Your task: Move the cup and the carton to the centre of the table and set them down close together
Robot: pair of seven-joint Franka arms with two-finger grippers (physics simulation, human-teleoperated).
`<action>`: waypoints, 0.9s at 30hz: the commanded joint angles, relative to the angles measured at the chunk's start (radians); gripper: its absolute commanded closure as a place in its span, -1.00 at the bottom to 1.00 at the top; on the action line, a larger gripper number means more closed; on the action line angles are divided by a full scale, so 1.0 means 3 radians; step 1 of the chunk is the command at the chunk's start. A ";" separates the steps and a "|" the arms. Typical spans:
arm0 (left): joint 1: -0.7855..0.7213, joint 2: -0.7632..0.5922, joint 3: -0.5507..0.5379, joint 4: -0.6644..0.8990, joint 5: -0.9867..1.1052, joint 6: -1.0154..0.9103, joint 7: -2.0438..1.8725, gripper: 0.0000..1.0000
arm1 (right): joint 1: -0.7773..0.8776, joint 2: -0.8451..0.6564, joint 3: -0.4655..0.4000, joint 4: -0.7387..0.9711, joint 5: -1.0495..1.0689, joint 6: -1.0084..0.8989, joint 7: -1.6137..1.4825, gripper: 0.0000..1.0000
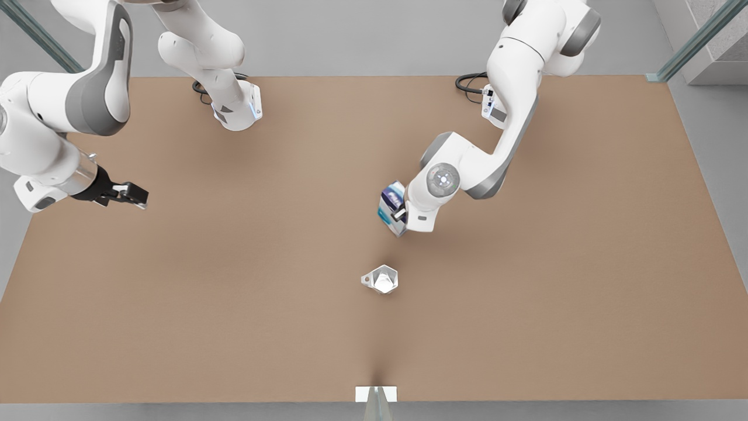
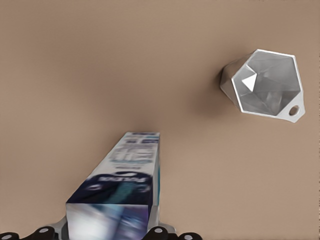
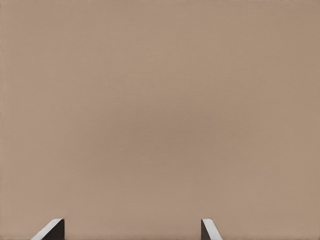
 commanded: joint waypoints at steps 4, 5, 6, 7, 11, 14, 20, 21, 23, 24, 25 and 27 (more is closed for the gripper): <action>0.0000 0.0018 0.0000 0.0000 -0.0018 0.0002 0.0000 -0.99 | -0.0030 0.0000 0.0000 -0.0010 0.0002 -0.0005 -0.0020 -1.00; 0.0005 0.0018 0.0000 0.0000 -0.0018 0.0002 0.0000 -0.99 | -0.0030 0.0005 0.0000 -0.0005 0.0002 -0.0005 -0.0020 -1.00; 0.0005 0.0018 0.0000 0.0010 -0.0018 0.0002 0.0000 -0.99 | -0.0030 0.0005 0.0000 -0.0005 0.0002 -0.0005 -0.0020 -1.00; 0.0005 0.0018 0.0000 0.0010 -0.0018 0.0002 0.0000 -0.99 | -0.0030 0.0005 0.0000 -0.0005 0.0002 -0.0005 -0.0026 -1.00; 0.0015 -0.0028 0.0000 0.0026 -0.0028 -0.0039 -0.0005 -1.00 | -0.0030 0.0010 0.0000 -0.0005 -0.0003 -0.0005 -0.0031 -1.00; 0.0031 -0.0135 0.0000 0.0036 -0.0043 -0.0177 -0.0020 -1.00 | -0.0030 0.0015 0.0000 -0.0005 -0.0003 0.0000 -0.0031 -1.00; 0.1124 -0.0334 0.0046 0.0501 0.0360 -0.1200 0.2275 -1.00 | -0.0030 0.0010 0.0000 0.0000 0.0002 -0.0010 -0.0041 -1.00; 0.1334 -0.0340 0.0046 0.0537 0.0539 -0.1246 0.2938 -0.99 | -0.0035 0.0010 0.0000 0.0000 0.0002 -0.0010 -0.0041 -1.00; 0.1590 -0.0416 0.0046 0.0537 0.0856 -0.1246 0.4024 -1.00 | -0.0035 0.0015 0.0000 0.0005 0.0002 -0.0010 -0.0041 -1.00; 0.1631 -0.0493 0.0066 0.0506 0.0856 -0.1200 0.4014 -1.00 | -0.0030 0.0015 0.0000 0.0005 0.0002 -0.0010 -0.0041 -1.00; 0.1677 -0.0534 0.0163 0.0511 0.0851 -0.1195 0.4004 -1.00 | -0.0035 0.0015 0.0000 0.0000 0.0002 -0.0010 -0.0041 -1.00; 0.1677 -0.0672 0.0276 0.0496 0.0856 -0.1195 0.4009 -1.00 | -0.0030 0.0015 0.0000 0.0000 0.0002 -0.0005 -0.0041 -1.00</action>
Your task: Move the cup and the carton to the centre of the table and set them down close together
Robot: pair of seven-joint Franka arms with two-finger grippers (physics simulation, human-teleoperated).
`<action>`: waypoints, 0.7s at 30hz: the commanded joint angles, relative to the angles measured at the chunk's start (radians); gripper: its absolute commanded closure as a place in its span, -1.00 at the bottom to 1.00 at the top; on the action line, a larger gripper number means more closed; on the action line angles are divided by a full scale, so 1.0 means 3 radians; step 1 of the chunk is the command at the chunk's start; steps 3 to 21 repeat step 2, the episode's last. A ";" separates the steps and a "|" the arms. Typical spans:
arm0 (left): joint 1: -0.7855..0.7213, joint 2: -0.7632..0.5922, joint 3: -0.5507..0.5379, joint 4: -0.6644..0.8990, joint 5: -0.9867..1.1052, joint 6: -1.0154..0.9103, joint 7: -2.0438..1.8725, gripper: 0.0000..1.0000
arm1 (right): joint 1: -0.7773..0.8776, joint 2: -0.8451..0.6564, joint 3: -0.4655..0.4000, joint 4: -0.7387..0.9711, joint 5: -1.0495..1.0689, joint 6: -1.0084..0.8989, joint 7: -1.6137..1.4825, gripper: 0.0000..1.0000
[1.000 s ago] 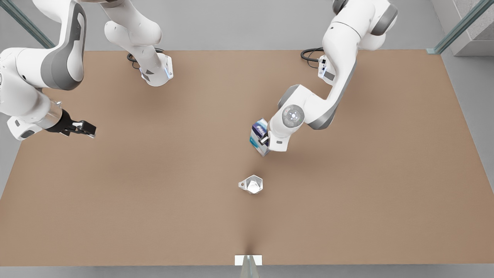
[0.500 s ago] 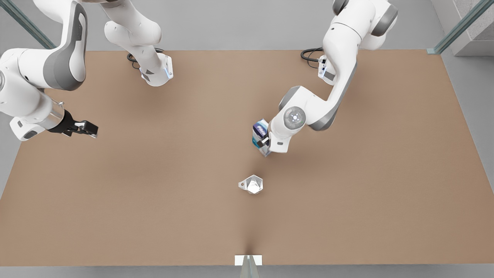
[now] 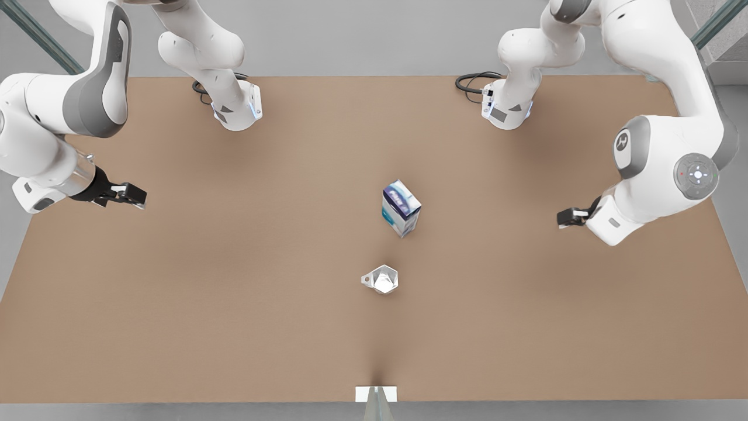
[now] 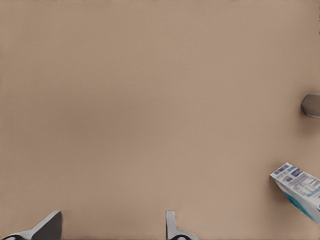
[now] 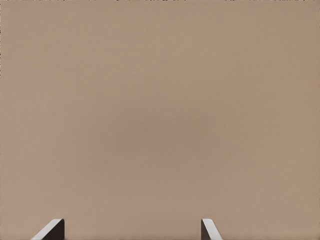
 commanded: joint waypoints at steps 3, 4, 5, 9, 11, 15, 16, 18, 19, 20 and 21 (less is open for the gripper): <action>0.0012 -0.0002 0.0000 0.0005 0.0117 -0.0001 0.0000 -1.00 | 0.0000 0.0000 0.0000 0.0000 0.0000 0.0000 0.0000 -1.00; 0.0012 -0.0002 0.0000 0.0005 0.0117 -0.0001 0.0000 -1.00 | 0.0000 0.0000 0.0000 0.0000 0.0000 0.0000 0.0000 -1.00; 0.0012 -0.0002 0.0000 0.0005 0.0117 -0.0001 0.0000 -1.00 | 0.0000 0.0000 0.0000 0.0000 0.0000 0.0000 0.0000 -1.00; 0.0012 -0.0002 0.0000 0.0005 0.0117 -0.0001 0.0000 -1.00 | 0.0000 0.0000 0.0000 0.0000 0.0000 0.0000 0.0000 -1.00; 0.0012 -0.0002 0.0000 0.0005 0.0117 -0.0001 0.0000 -1.00 | 0.0000 0.0000 0.0000 0.0000 0.0000 0.0000 0.0000 -1.00; 0.0012 -0.0002 0.0000 0.0005 0.0117 -0.0001 0.0000 -1.00 | 0.0000 0.0000 0.0000 0.0000 0.0000 0.0000 0.0000 -1.00; 0.0012 -0.0002 0.0000 0.0005 0.0117 -0.0001 0.0000 -1.00 | 0.0000 0.0000 0.0000 0.0000 0.0000 0.0000 0.0000 -1.00; 0.0012 -0.0002 0.0000 0.0005 0.0117 -0.0001 0.0000 -1.00 | 0.0000 0.0000 0.0000 0.0000 0.0000 0.0000 0.0000 -1.00; 0.0012 -0.0002 0.0000 0.0005 0.0117 -0.0001 0.0000 -1.00 | 0.0000 0.0000 0.0000 0.0000 0.0000 0.0000 0.0000 -1.00; 0.0012 -0.0002 0.0000 0.0005 0.0117 -0.0001 0.0000 -1.00 | 0.0000 0.0000 0.0000 0.0000 0.0000 0.0000 0.0000 -1.00; 0.0012 -0.0002 0.0000 0.0005 0.0117 -0.0001 0.0000 -1.00 | 0.0000 0.0000 0.0000 0.0000 0.0000 0.0000 0.0000 -1.00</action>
